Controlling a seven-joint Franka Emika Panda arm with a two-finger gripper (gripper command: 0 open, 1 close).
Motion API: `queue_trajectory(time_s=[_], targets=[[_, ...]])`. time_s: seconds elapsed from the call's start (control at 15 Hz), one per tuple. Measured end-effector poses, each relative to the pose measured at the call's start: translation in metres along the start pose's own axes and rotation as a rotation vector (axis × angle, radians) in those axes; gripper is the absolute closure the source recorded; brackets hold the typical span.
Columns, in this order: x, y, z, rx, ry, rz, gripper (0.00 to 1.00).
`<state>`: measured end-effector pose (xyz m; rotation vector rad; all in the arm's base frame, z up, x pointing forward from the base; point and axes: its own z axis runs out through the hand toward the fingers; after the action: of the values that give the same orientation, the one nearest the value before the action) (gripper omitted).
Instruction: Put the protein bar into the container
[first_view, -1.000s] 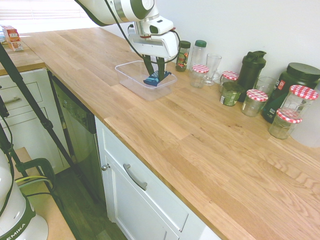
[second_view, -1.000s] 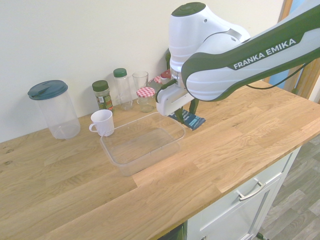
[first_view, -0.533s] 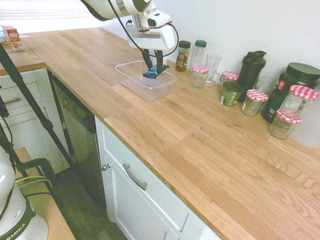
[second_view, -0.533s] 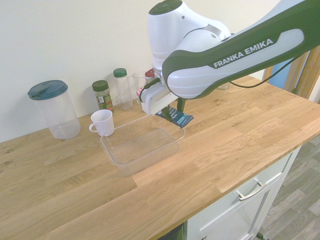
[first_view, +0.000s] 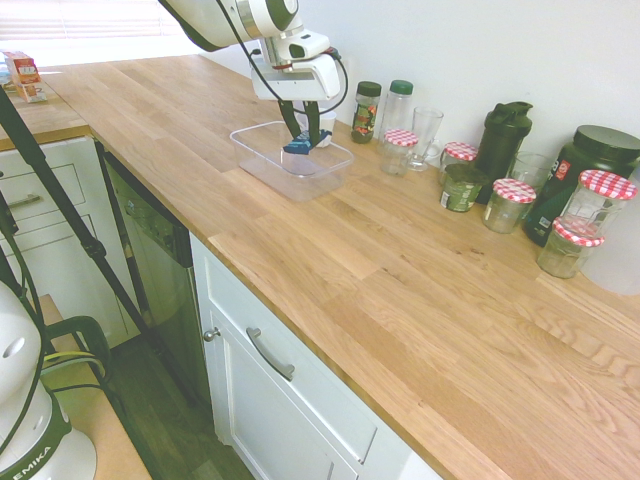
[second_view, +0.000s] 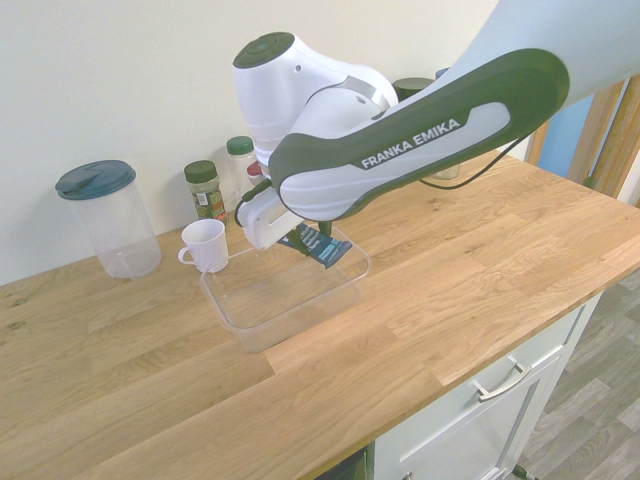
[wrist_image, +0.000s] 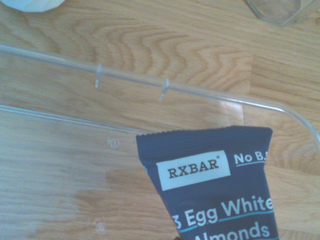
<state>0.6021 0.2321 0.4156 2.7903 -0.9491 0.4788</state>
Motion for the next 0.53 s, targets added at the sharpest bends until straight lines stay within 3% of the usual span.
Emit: queue_trajectory(time_s=[0.33,0.4,0.53], targets=[[0.002,-0.012,0.025,-0.024,-0.006,-0.006,1.00],[0.002,-0.015,0.026,-0.030,-0.007,-0.007,0.00],[0.003,-0.019,0.025,-0.037,-0.007,-0.006,0.00]])
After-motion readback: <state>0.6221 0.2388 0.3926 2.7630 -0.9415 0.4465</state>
